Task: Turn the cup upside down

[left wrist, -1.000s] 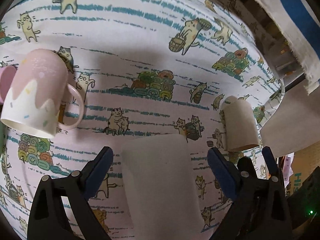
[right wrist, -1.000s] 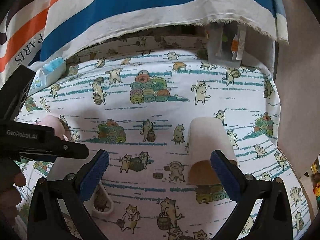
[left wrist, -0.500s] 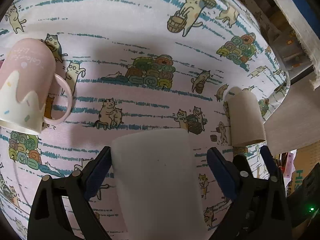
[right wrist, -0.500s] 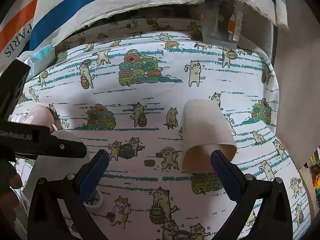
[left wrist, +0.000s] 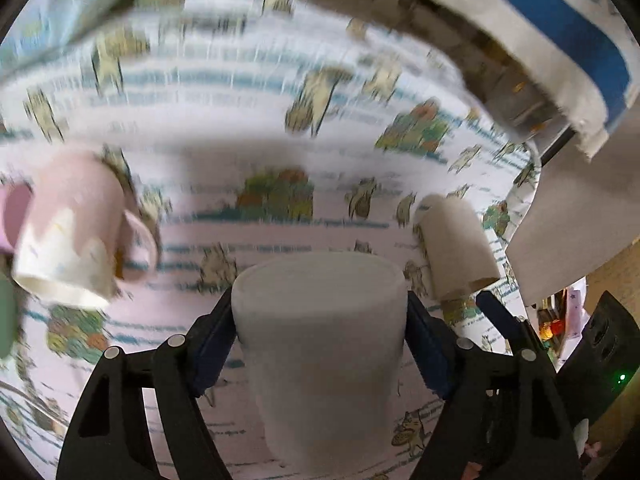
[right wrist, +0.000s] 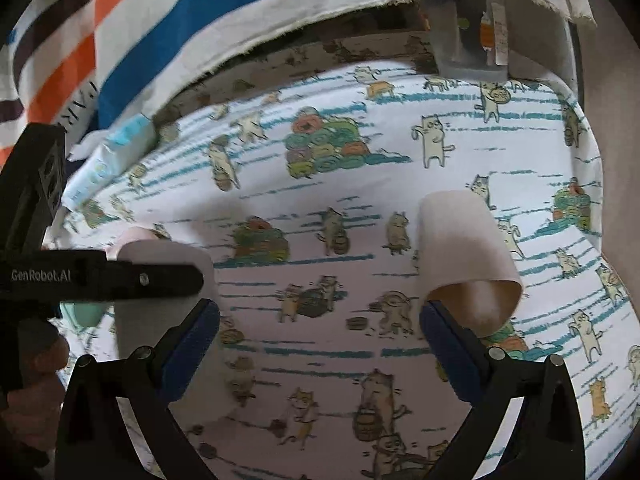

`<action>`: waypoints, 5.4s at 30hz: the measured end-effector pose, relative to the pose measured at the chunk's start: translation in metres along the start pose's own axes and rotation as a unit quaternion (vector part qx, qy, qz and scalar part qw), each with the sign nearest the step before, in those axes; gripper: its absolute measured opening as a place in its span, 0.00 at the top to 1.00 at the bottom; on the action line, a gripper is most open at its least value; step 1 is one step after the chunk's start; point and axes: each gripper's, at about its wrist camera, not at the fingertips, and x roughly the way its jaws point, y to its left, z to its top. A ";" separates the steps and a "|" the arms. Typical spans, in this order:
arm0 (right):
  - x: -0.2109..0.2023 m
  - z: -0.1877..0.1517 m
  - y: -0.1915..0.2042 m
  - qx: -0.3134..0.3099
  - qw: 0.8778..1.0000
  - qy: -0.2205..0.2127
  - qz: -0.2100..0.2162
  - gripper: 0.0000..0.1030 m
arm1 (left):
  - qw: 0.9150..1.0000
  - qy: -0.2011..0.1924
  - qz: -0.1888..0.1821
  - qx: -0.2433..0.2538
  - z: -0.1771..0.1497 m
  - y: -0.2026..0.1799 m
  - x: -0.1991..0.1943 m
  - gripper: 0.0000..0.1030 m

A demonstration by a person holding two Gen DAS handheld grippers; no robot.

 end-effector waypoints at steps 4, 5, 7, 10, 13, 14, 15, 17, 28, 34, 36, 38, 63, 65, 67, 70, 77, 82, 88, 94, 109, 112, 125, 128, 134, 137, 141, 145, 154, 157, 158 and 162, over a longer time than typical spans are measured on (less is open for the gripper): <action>-0.001 0.000 0.006 -0.010 1.000 -0.001 0.017 0.02 | 1.000 -0.020 0.004 0.013 0.001 -0.003 -0.006 0.26; 0.001 -0.001 0.008 -0.016 1.000 0.004 0.020 0.02 | 1.000 -0.023 0.005 0.016 0.001 -0.005 -0.006 0.26; 0.006 -0.003 0.012 -0.027 0.999 0.019 0.024 0.02 | 0.999 -0.032 0.013 0.027 -0.002 -0.007 -0.007 0.26; 0.013 -0.007 0.019 -0.043 0.998 0.036 0.015 0.02 | 0.998 -0.042 0.022 0.040 -0.004 -0.009 -0.008 0.26; 0.017 -0.009 0.021 -0.050 0.998 0.043 0.009 0.02 | 0.995 -0.059 0.046 0.063 -0.007 -0.017 -0.008 0.26; 0.017 -0.009 0.022 -0.051 0.998 0.044 0.006 0.02 | 0.994 -0.064 0.052 0.069 -0.008 -0.019 -0.006 0.26; 0.018 -0.009 0.021 -0.051 0.998 0.044 0.002 0.02 | 0.993 -0.068 0.059 0.076 -0.009 -0.021 -0.006 0.26; 0.019 -0.009 0.018 -0.045 0.998 0.047 0.000 0.02 | 0.992 -0.071 0.064 0.082 -0.010 -0.022 -0.004 0.26; 0.019 -0.008 0.007 -0.017 0.999 0.043 -0.014 0.02 | 0.987 -0.083 0.079 0.114 -0.013 -0.031 0.003 0.26; 0.018 -0.006 0.002 -0.002 0.999 0.032 -0.019 0.02 | 0.984 -0.108 0.073 0.124 -0.010 -0.033 -0.017 0.14; 0.014 -0.006 0.003 -0.003 1.000 0.015 -0.021 0.02 | 0.977 -0.143 0.079 0.135 -0.011 -0.032 -0.040 0.13; 0.007 -0.004 0.008 -0.017 0.999 -0.007 -0.028 0.02 | 0.969 -0.183 0.088 0.143 -0.012 -0.029 -0.069 0.12; -0.134 -0.006 0.102 -0.110 0.948 -0.289 -0.072 0.01 | 0.885 -0.427 0.110 0.153 -0.093 0.055 -0.212 0.01; -0.131 -0.011 0.104 -0.112 0.948 -0.290 -0.069 0.01 | 0.885 -0.428 0.104 0.152 -0.098 0.055 -0.202 0.01; -0.127 -0.015 0.104 -0.111 0.948 -0.290 -0.071 0.01 | 0.887 -0.427 0.096 0.146 -0.101 0.058 -0.191 0.01; -0.119 -0.021 0.100 -0.106 0.949 -0.288 -0.068 0.01 | 0.889 -0.428 0.087 0.142 -0.104 0.060 -0.178 0.01; -0.096 -0.031 0.092 -0.103 0.952 -0.279 -0.071 0.01 | 0.892 -0.417 0.090 0.147 -0.109 0.057 -0.148 0.01; -0.086 -0.035 0.089 -0.107 0.952 -0.274 -0.078 0.01 | 0.898 -0.404 0.101 0.144 -0.112 0.059 -0.126 0.01; -0.073 -0.039 0.086 -0.108 0.961 -0.243 -0.075 0.01 | 0.913 -0.371 0.110 0.127 -0.113 0.071 -0.104 0.01; -0.048 -0.036 0.085 -0.105 0.977 -0.172 -0.075 0.01 | 0.924 -0.343 0.123 0.115 -0.105 0.074 -0.092 0.01; -0.047 -0.035 0.083 -0.101 0.977 -0.169 -0.082 0.01 | 0.926 -0.337 0.124 0.113 -0.103 0.077 -0.091 0.01; -0.047 -0.035 0.083 -0.100 0.977 -0.169 -0.083 0.01 | 0.926 -0.337 0.123 0.115 -0.102 0.076 -0.090 0.01; -0.047 -0.034 0.081 -0.097 0.977 -0.170 -0.086 0.01 | 0.926 -0.338 0.128 0.114 -0.104 0.076 -0.092 0.01; -0.046 -0.034 0.080 -0.097 0.977 -0.169 -0.086 0.01 | 0.926 -0.337 0.128 0.114 -0.104 0.076 -0.092 0.01; -0.046 -0.035 0.080 -0.096 0.977 -0.168 -0.086 0.01 | 0.926 -0.336 0.128 0.114 -0.103 0.077 -0.091 0.01; -0.046 -0.035 0.080 -0.096 0.977 -0.169 -0.087 0.01 | 0.926 -0.336 0.128 0.113 -0.103 0.077 -0.091 0.01; -0.046 -0.035 0.080 -0.096 0.977 -0.169 -0.087 0.01 | 0.926 -0.336 0.128 0.114 -0.103 0.077 -0.091 0.01; -0.046 -0.035 0.080 -0.096 0.977 -0.168 -0.087 0.01 | 0.926 -0.336 0.128 0.114 -0.104 0.077 -0.092 0.01; -0.046 -0.035 0.079 -0.096 0.977 -0.168 -0.086 0.01 | 0.926 -0.336 0.128 0.114 -0.103 0.077 -0.091 0.01; -0.046 -0.035 0.079 -0.096 0.977 -0.168 -0.086 0.01 | 0.926 -0.336 0.128 0.114 -0.103 0.077 -0.092 0.01; -0.046 -0.035 0.079 -0.096 0.977 -0.168 -0.086 0.01 | 0.926 -0.336 0.128 0.114 -0.103 0.077 -0.091 0.01; -0.046 -0.034 0.079 -0.096 0.977 -0.168 -0.086 0.01 | 0.926 -0.336 0.128 0.114 -0.103 0.077 -0.091 0.01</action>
